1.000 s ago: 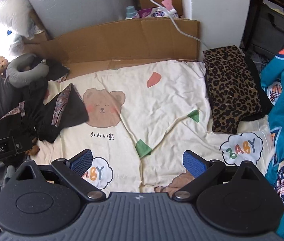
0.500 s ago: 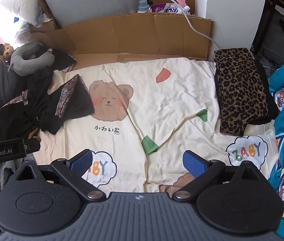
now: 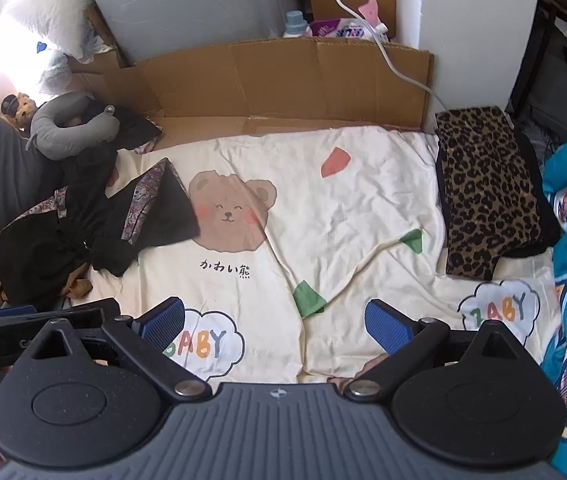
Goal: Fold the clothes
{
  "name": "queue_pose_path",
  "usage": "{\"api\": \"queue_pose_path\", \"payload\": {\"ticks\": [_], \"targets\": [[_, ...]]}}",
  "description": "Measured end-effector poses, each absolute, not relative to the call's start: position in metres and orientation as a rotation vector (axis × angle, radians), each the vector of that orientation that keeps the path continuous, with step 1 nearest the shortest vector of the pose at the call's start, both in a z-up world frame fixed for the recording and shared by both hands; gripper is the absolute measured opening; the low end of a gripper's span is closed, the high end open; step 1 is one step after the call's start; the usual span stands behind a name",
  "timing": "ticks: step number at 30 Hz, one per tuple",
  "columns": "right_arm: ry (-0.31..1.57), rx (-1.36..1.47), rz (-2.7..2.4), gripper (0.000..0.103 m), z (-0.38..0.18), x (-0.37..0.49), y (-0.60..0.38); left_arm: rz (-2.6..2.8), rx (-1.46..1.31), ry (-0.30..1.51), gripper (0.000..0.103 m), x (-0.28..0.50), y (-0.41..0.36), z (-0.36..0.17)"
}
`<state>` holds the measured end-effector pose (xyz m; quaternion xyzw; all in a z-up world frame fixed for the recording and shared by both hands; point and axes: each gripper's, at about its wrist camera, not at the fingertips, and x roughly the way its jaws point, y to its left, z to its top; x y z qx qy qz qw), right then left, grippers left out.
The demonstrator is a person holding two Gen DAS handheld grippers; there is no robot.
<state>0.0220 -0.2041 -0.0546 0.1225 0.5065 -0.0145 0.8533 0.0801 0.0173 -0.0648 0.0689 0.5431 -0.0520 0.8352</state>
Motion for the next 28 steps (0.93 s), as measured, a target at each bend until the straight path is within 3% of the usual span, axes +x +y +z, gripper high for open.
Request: {"api": "queue_pose_path", "payload": {"ticks": [28], "targets": [[1.053, 0.195, -0.055, 0.100, -0.049, 0.029, -0.197, -0.100, 0.156, 1.179, 0.103, 0.073, 0.008, -0.079]]}}
